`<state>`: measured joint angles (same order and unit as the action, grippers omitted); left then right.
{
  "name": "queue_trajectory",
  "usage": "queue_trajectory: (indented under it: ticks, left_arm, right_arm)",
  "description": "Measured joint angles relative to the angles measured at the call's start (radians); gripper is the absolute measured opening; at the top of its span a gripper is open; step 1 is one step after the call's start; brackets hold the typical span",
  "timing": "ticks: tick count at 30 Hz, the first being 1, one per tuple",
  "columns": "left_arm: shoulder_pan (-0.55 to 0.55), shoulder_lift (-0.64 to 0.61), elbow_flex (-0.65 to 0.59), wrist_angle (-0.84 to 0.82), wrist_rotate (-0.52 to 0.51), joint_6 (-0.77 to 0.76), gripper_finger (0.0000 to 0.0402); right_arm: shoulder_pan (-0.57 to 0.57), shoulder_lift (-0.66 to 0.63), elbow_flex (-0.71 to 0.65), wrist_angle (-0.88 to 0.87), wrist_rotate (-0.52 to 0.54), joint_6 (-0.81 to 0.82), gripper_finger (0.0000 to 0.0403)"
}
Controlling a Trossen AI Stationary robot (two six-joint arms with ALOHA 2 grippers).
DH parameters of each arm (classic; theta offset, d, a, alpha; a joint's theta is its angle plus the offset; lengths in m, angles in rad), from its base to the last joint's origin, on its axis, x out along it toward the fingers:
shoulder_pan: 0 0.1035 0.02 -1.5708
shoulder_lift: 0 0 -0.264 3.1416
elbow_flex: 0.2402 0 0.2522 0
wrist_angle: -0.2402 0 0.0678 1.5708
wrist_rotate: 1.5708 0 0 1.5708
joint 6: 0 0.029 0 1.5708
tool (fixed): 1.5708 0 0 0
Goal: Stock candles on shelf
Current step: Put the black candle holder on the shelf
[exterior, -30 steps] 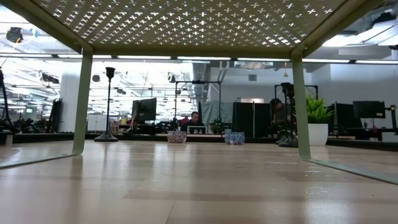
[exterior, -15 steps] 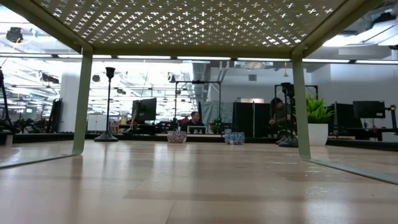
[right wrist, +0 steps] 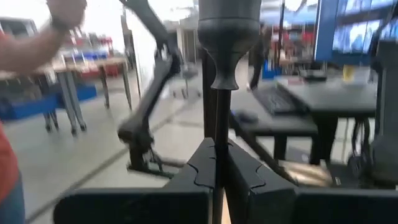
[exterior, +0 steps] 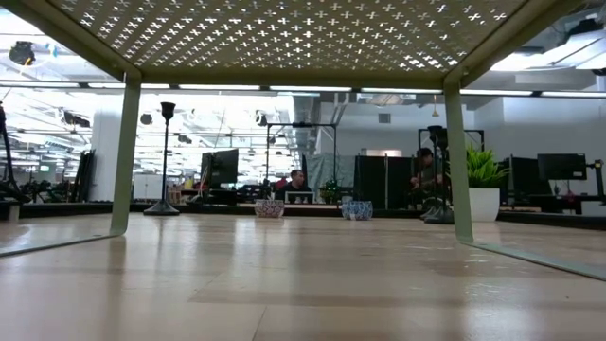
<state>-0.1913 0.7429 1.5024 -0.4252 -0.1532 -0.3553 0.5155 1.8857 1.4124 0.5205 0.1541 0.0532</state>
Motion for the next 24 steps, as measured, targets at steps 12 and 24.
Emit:
queue_trajectory:
  ticks: [12, 24]
  left_arm:
    - [0.0, 0.0, 0.0, 0.006, -0.004, 0.0, 0.0222]
    - [0.0, 0.0, 0.0, 0.007, -0.011, 0.0, 0.0222]
  right_arm:
    - [0.008, 0.018, 0.002, 0.011, 0.005, -0.054, 0.0]
    - [0.017, 0.034, -0.061, 0.118, 0.03, -0.04, 0.0001]
